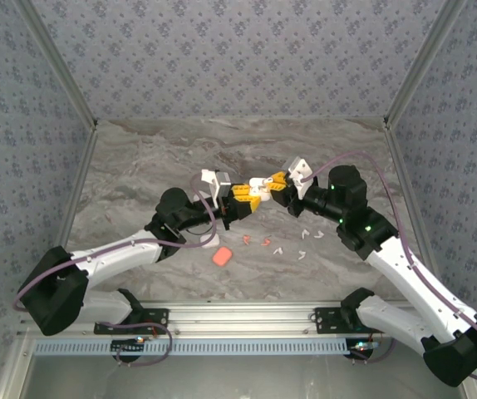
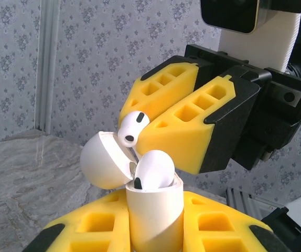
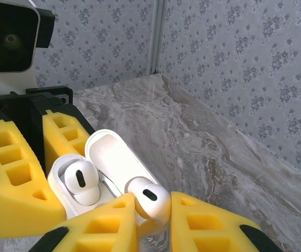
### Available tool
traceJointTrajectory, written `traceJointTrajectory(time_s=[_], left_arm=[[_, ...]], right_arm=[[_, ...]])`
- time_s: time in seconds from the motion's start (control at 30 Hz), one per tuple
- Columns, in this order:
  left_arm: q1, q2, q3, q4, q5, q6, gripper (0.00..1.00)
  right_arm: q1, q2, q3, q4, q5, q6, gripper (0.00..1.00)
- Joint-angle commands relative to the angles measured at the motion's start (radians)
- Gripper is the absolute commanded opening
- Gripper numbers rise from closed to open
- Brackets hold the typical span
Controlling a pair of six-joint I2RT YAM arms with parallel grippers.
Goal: Insert wireless bluetooth earbuds into charging case
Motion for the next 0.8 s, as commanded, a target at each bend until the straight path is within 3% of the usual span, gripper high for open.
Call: traceJointTrajectory(time_s=[0.0,0.77], left_arm=[[-0.009,0.002,0.033,0.063,0.005,-0.016,0.00],[-0.009,-0.013,0.003,0.082,-0.016,-0.008,0.00]], right_arm=[[0.008,-0.004,-0.006,0.012,-0.037,0.017,0.20],[-0.002,-0.002,-0.005,-0.071,-0.105,0.011,0.22]])
